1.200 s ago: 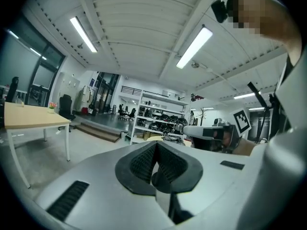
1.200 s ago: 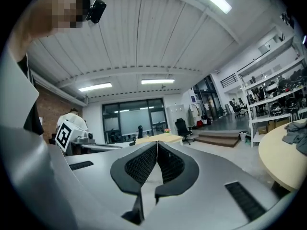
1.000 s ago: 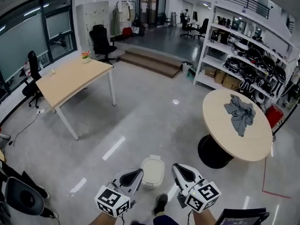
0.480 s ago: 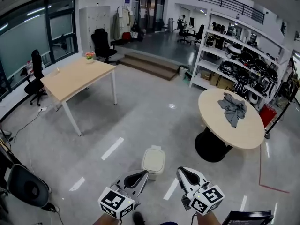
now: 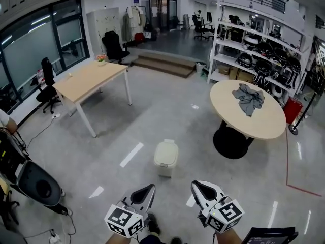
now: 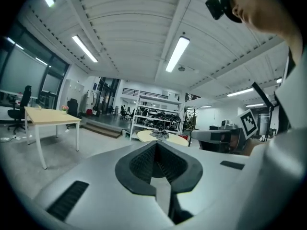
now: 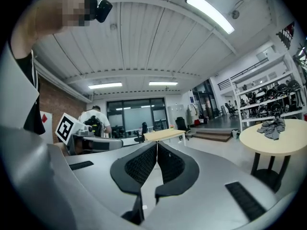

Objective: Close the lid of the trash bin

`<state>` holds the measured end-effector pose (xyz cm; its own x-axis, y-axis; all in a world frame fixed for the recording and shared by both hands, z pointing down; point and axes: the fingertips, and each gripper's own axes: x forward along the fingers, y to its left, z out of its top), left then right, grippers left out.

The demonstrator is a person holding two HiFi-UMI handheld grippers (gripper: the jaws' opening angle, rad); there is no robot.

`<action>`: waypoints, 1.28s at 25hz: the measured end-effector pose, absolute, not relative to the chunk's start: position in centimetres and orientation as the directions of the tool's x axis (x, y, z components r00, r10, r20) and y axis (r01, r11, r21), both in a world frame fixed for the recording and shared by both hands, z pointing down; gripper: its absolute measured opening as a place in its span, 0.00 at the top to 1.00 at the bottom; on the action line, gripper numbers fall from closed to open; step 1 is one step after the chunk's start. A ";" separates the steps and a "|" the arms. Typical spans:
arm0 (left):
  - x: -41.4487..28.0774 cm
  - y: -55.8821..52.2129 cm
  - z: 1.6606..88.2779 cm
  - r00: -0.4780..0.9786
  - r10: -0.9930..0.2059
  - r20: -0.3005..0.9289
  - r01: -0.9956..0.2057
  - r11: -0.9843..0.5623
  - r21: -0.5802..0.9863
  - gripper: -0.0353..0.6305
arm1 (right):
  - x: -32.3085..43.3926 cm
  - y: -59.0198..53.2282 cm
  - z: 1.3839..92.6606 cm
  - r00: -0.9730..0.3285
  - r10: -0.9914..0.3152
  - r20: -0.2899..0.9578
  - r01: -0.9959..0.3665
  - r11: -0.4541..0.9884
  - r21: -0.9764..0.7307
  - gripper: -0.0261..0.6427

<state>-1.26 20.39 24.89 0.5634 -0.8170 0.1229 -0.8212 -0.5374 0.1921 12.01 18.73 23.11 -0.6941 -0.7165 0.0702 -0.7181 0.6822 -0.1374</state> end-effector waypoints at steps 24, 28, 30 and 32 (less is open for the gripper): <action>-3.4 49.9 25.7 0.639 -0.755 0.148 -0.769 -0.616 0.171 0.96 | 9.1 48.0 24.1 -0.638 -0.768 0.066 -0.765 0.621 -0.169 0.94; -3.8 54.5 25.0 0.671 -0.730 0.131 -0.739 -0.644 0.199 0.96 | 7.8 53.5 23.5 -0.633 -0.768 0.096 -0.771 0.614 -0.167 0.94; -3.6 56.4 24.3 0.680 -0.724 0.115 -0.730 -0.653 0.202 0.96 | 7.8 55.6 23.0 -0.629 -0.771 0.103 -0.776 0.613 -0.149 0.94; -3.4 58.2 24.1 0.682 -0.723 0.107 -0.727 -0.656 0.201 0.96 | 8.0 57.3 22.8 -0.623 -0.777 0.095 -0.780 0.608 -0.147 0.94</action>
